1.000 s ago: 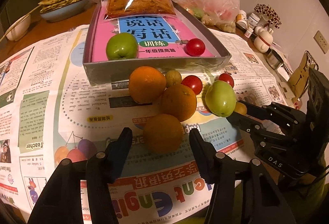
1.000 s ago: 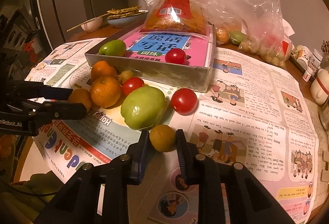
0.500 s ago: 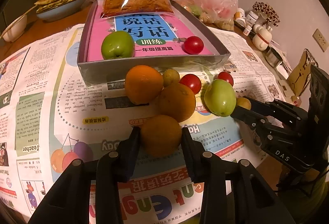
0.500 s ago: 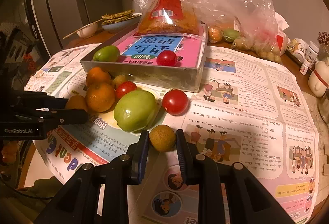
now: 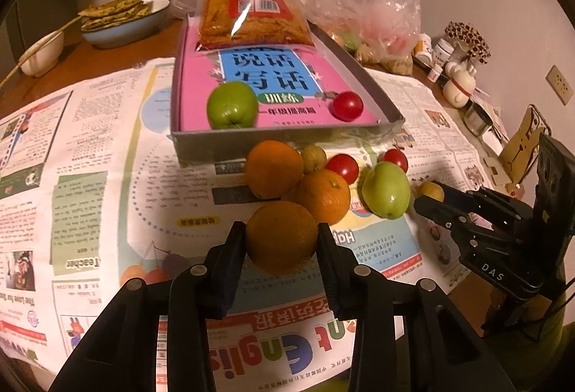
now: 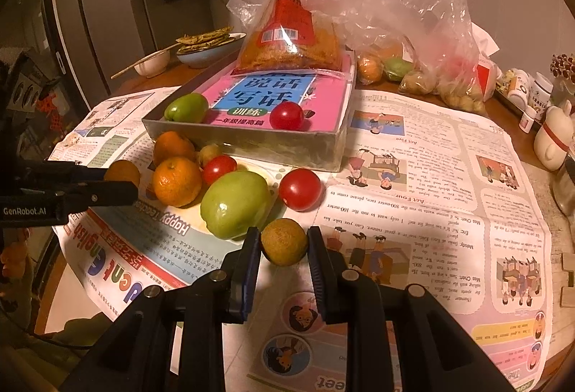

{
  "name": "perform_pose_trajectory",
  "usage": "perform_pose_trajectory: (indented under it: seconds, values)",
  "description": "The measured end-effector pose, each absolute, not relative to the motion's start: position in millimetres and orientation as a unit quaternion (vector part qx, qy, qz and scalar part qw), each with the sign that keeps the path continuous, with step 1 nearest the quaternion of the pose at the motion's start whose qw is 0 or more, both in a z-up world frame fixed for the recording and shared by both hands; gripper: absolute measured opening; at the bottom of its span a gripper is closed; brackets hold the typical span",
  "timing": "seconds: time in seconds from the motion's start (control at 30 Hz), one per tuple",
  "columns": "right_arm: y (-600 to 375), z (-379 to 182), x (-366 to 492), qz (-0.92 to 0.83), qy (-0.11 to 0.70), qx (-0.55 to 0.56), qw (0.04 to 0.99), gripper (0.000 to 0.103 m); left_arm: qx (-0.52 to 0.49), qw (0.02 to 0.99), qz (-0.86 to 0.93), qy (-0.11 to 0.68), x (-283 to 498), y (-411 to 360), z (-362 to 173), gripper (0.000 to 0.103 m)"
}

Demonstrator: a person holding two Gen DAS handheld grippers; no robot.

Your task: Organize fruits

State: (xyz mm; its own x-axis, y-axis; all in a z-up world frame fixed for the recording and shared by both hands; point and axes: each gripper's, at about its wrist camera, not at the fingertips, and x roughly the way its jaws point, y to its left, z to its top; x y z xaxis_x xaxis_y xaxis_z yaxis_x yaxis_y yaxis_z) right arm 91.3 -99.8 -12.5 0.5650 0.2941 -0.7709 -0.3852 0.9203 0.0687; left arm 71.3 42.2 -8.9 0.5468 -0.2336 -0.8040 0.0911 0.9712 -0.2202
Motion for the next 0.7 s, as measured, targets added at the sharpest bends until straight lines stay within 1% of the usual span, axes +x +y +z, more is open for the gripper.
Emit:
perform_pose_trajectory:
  seconds: [0.7]
  values:
    - [-104.4,10.1,99.9,0.190,0.399,-0.050,0.896,0.027,-0.063,0.891,-0.100,0.438,83.3,31.5,17.9,0.040]
